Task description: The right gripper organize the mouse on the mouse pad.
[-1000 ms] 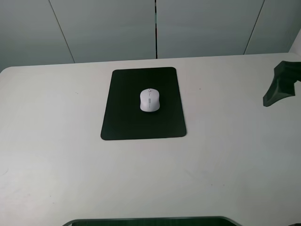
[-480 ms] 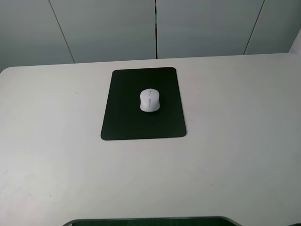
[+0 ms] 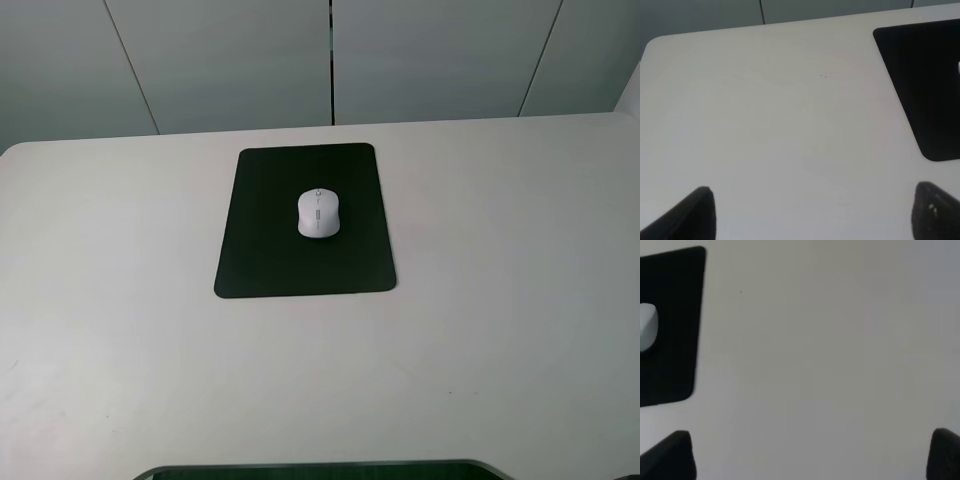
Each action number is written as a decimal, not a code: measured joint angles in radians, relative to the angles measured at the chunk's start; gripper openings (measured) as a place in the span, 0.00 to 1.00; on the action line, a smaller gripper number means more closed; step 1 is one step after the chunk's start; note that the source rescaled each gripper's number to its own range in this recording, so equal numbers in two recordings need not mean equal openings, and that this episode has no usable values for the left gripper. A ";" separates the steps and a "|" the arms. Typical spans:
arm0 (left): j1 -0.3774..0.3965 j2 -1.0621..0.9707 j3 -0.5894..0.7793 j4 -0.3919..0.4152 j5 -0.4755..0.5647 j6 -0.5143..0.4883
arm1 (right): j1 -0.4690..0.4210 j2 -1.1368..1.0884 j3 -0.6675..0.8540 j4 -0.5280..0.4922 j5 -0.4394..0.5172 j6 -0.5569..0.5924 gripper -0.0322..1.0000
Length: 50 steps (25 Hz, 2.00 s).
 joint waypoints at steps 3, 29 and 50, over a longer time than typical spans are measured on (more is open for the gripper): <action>0.000 0.000 0.000 0.000 0.000 0.000 | 0.000 -0.086 0.000 0.000 0.001 -0.026 1.00; 0.000 0.000 0.000 0.000 0.000 0.000 | 0.000 -0.256 0.177 0.011 -0.116 -0.163 1.00; 0.000 0.000 0.000 0.000 0.000 0.000 | 0.000 -0.258 0.177 0.000 -0.120 -0.147 1.00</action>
